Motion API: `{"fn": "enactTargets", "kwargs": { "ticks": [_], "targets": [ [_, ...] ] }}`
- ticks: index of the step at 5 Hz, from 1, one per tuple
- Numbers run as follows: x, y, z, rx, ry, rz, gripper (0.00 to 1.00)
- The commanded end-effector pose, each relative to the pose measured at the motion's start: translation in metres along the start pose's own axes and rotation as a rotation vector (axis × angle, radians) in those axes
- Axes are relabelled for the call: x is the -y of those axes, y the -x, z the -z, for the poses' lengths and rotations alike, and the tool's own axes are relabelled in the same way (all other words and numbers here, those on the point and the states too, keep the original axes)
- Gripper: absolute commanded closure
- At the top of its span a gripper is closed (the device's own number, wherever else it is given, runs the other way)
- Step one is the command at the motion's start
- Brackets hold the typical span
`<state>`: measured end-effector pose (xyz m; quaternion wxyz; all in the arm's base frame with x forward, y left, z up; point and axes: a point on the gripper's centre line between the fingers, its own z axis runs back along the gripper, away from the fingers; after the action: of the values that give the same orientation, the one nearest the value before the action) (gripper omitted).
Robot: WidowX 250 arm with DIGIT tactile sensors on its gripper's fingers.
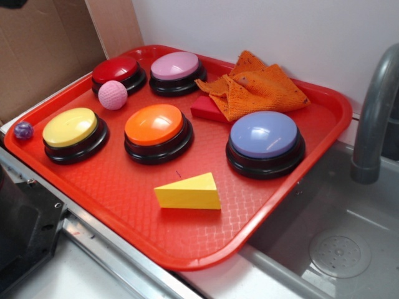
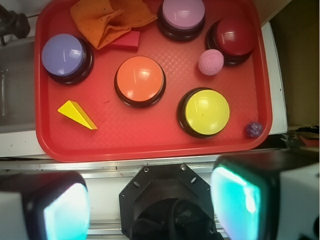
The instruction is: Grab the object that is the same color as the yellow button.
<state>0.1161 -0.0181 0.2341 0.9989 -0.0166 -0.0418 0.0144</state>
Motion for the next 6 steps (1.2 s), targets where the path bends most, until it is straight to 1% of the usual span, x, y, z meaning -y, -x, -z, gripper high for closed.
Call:
{"fn": "enactTargets", "kwargs": {
  "ticks": [1,2,3,4,5,6],
  "targets": [
    [0.0,0.0,0.0,0.0,0.0,0.0,0.0],
    [0.014,-0.015,0.019,0.046,-0.013,0.2,0.0],
    [0.033,-0.028,0.044,0.083,-0.06,0.313,0.0],
    [0.055,-0.036,0.081,0.09,-0.029,0.413,0.0],
    [0.074,-0.039,0.116,0.092,-0.01,0.488,0.0],
    [0.088,-0.037,0.147,0.093,-0.01,0.518,0.0]
  ]
}}
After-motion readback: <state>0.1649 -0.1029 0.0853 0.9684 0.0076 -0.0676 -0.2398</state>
